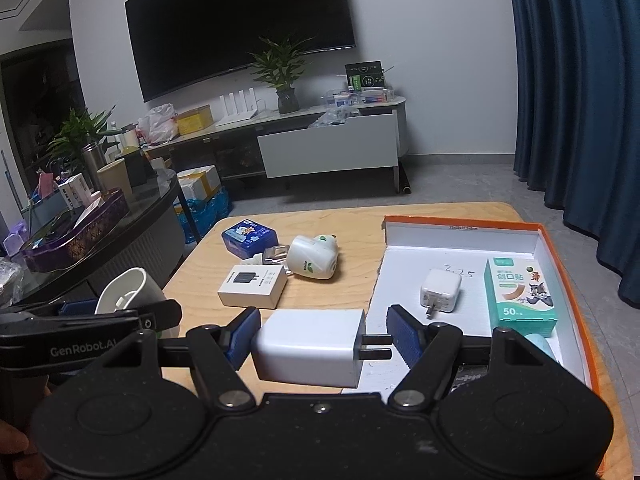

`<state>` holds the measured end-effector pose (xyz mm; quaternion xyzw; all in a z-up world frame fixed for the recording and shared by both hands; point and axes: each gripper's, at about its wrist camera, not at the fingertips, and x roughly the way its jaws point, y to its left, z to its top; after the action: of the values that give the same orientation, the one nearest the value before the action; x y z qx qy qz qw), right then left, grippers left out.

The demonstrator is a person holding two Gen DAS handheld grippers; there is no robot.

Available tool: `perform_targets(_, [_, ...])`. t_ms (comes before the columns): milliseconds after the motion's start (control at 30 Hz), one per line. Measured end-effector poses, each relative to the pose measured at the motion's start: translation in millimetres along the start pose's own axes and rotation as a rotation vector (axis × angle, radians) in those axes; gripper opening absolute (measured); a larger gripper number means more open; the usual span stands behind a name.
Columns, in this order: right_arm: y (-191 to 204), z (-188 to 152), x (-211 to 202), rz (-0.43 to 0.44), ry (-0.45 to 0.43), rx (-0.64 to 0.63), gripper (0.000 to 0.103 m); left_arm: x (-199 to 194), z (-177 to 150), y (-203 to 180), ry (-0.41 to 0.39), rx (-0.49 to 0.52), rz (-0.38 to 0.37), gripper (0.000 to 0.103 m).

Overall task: Organize rigid objects
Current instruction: 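Carry the white plug-in device and white adapter over the open white box with both tools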

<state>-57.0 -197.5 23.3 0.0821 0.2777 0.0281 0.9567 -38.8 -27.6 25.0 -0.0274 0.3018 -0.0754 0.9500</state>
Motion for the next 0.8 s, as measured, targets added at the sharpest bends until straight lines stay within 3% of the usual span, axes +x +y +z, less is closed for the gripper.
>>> perform_targets(800, [-15.7,3.0,-6.6,-0.033,-0.020,0.030,0.084,0.7,2.2,-7.9,0.007,0.023,-0.029,0.087])
